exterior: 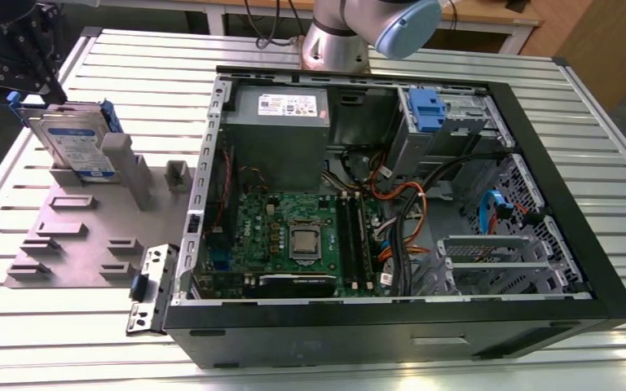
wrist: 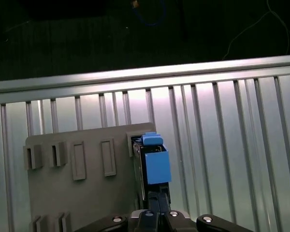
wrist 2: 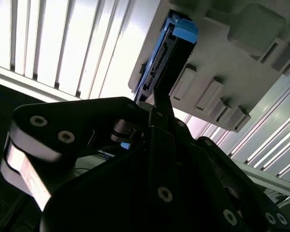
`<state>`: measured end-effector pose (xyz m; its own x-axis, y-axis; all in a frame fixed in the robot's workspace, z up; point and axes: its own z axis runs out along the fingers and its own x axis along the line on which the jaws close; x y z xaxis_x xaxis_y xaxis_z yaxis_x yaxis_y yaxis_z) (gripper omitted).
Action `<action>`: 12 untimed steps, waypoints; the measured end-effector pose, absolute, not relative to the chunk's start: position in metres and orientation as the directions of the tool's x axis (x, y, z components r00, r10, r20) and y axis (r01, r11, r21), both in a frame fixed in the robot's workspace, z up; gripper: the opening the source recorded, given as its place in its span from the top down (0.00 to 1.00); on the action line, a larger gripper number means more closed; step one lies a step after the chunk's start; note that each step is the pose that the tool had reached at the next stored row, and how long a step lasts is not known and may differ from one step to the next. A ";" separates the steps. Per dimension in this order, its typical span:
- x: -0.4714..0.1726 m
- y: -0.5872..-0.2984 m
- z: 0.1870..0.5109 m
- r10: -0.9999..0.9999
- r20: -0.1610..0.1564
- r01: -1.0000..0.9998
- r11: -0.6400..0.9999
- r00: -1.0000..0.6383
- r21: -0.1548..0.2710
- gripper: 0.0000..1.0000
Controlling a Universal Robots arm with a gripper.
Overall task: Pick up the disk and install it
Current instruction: 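Pick up the disk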
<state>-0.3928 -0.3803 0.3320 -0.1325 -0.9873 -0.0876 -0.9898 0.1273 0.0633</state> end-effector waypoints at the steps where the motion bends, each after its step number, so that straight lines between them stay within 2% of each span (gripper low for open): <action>1: -0.393 -0.380 0.332 -0.987 -0.088 -0.990 0.127 -0.132 0.063 0.89; 12: -0.393 -0.380 0.333 -0.987 -0.089 -0.991 0.127 -0.131 0.050 0.89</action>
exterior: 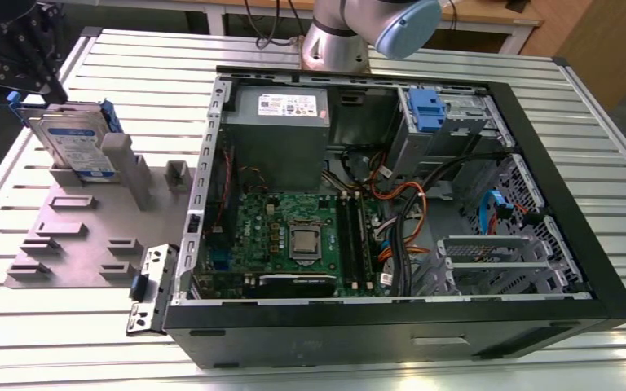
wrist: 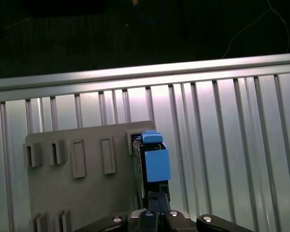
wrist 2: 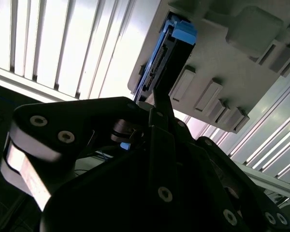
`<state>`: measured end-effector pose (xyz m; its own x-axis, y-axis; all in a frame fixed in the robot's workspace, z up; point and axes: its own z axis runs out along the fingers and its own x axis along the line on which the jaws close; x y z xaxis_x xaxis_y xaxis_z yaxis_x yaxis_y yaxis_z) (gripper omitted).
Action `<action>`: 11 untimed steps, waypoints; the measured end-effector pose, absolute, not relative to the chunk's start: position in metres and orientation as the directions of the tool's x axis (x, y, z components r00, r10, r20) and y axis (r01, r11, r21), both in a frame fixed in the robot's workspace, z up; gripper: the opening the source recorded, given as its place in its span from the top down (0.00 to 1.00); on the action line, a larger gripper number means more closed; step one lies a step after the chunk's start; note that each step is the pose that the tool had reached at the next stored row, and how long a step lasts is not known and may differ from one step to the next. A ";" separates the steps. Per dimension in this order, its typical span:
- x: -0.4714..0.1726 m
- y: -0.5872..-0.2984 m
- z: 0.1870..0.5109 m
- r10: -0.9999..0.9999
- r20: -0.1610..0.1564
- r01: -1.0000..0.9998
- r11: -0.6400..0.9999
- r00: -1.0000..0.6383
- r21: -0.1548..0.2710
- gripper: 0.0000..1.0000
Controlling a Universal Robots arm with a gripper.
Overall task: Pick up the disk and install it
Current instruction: 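Pick up the disk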
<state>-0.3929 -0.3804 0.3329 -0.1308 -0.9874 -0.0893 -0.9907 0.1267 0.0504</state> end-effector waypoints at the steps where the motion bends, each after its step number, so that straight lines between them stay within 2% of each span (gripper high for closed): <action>1: -0.393 -0.380 0.333 -0.987 -0.089 -0.991 0.127 -0.131 0.050 0.89; 11: -0.393 -0.380 0.333 -0.987 -0.090 -0.991 0.127 -0.131 0.050 0.89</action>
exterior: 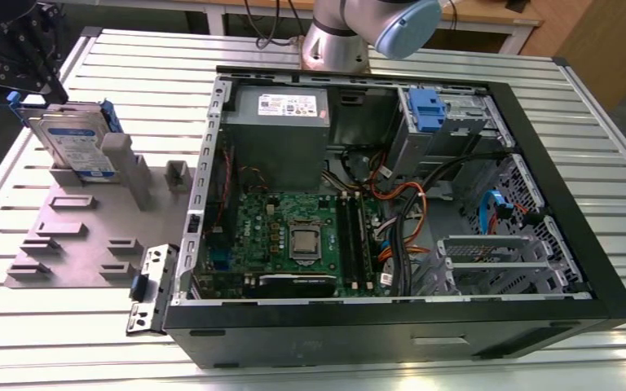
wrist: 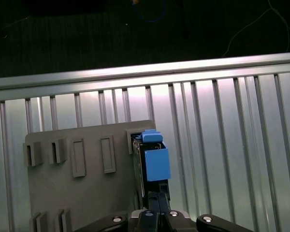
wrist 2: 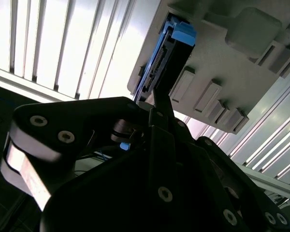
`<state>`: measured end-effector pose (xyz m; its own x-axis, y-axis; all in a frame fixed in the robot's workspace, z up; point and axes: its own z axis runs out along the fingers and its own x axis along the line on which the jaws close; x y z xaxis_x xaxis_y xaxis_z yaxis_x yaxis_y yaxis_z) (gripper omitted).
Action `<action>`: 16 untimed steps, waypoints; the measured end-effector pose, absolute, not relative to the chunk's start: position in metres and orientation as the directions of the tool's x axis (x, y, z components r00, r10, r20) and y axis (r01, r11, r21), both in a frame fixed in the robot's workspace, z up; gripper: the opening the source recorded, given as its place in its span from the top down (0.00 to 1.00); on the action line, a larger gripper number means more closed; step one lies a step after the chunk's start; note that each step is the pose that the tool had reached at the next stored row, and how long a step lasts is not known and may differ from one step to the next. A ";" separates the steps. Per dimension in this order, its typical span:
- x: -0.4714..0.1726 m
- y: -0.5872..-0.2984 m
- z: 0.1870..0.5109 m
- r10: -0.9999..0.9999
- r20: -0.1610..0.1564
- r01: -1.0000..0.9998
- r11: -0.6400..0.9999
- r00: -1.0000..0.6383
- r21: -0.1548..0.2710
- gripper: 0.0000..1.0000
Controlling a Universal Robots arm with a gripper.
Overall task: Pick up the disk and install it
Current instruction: 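Pick up the disk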
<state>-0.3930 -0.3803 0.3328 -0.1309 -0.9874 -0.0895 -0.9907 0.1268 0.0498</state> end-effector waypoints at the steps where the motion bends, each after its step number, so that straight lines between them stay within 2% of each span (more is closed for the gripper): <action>1: -0.393 -0.380 0.333 -0.987 -0.090 -0.991 0.127 -0.131 0.050 0.89; 2: -0.393 -0.380 0.333 -0.987 -0.089 -0.991 0.127 -0.131 0.050 0.89; 3: -0.393 -0.380 0.333 -0.987 -0.090 -0.991 0.127 -0.131 0.050 0.83; 4: -0.393 -0.380 0.333 -0.987 -0.089 -0.991 0.127 -0.131 0.050 0.83; 6: -0.393 -0.380 0.333 -0.987 -0.090 -0.991 0.127 -0.131 0.050 0.71; 7: -0.393 -0.380 0.333 -0.987 -0.090 -0.991 0.127 -0.131 0.050 0.71; 9: -0.393 -0.380 0.333 -0.987 -0.090 -0.991 0.127 -0.131 0.050 0.59; 12: -0.393 -0.380 0.333 -0.987 -0.090 -0.991 0.127 -0.131 0.050 0.53; 13: -0.393 -0.380 0.333 -0.987 -0.090 -0.991 0.127 -0.131 0.050 0.47; 16: -0.393 -0.380 0.333 -0.987 -0.090 -0.991 0.126 -0.130 0.050 0.47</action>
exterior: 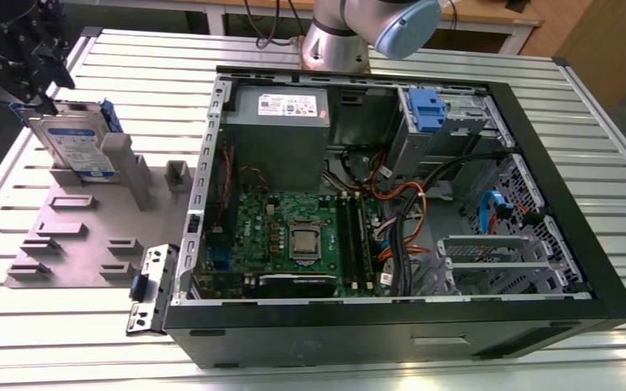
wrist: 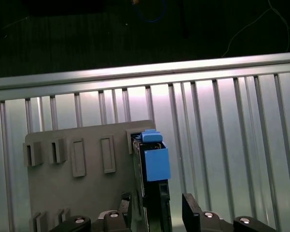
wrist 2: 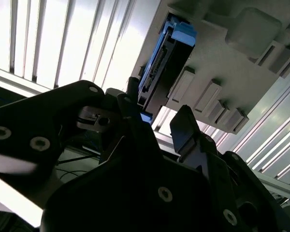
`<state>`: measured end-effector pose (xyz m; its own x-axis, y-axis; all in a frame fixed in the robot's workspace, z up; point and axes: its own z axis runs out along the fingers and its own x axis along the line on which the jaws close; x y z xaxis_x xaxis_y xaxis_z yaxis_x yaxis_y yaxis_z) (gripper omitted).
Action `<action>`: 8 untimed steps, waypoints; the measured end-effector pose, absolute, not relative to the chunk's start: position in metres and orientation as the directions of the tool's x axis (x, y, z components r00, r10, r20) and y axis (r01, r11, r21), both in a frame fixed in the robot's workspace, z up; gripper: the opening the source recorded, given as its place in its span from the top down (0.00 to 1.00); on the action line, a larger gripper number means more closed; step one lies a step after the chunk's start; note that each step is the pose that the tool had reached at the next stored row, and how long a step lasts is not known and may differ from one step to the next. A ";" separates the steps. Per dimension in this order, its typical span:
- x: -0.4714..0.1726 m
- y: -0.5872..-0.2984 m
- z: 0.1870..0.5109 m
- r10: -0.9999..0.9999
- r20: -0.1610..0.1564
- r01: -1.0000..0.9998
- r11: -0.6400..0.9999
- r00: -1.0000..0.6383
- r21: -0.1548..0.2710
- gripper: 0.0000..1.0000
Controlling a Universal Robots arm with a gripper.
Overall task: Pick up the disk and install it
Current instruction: 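Pick up the disk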
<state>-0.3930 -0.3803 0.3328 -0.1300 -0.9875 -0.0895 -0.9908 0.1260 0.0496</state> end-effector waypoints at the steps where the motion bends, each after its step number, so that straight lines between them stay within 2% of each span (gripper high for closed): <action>1: -0.393 -0.380 0.333 -0.988 -0.089 -0.991 0.121 -0.125 0.050 0.47; 8: -0.393 -0.380 0.331 -0.995 -0.090 -0.998 0.047 -0.051 0.046 0.47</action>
